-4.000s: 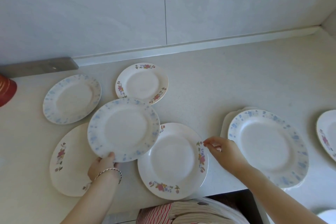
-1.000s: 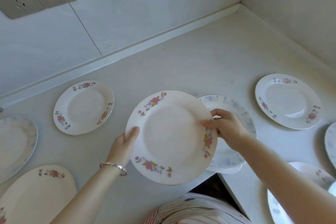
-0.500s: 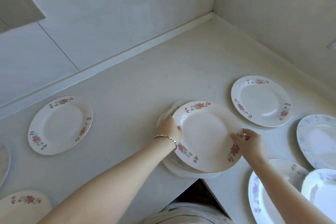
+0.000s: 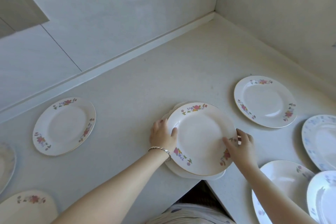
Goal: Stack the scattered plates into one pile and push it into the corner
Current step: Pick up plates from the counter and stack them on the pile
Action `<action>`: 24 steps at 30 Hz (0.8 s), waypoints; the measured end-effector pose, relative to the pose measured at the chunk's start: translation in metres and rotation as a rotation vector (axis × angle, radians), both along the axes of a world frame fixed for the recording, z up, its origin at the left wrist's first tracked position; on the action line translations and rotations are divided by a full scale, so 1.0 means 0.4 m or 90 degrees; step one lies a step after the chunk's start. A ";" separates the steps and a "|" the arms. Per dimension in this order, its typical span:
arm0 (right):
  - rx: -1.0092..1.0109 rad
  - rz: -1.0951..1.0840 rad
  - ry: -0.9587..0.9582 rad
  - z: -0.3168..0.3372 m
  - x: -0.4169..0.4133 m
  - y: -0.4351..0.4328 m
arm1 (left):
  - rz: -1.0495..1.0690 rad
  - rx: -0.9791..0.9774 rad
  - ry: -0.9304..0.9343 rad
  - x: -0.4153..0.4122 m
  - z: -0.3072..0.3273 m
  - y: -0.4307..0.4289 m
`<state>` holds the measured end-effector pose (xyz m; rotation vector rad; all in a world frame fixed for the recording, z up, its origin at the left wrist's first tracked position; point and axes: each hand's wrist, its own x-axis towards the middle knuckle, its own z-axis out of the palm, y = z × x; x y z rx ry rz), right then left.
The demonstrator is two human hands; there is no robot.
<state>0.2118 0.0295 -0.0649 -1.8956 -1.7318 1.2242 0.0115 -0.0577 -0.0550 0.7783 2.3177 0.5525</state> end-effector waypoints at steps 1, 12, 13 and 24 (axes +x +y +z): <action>-0.027 -0.023 0.073 0.003 -0.007 0.002 | 0.053 0.057 -0.104 0.001 -0.001 -0.011; -0.031 -0.153 0.240 -0.024 -0.050 0.002 | 0.236 0.242 -0.307 0.062 -0.012 -0.030; -0.017 -0.148 0.228 -0.029 -0.052 0.007 | 0.241 0.240 -0.298 0.064 -0.016 -0.026; -0.016 -0.150 0.203 -0.045 -0.051 0.015 | 0.257 0.212 -0.250 0.058 -0.019 -0.018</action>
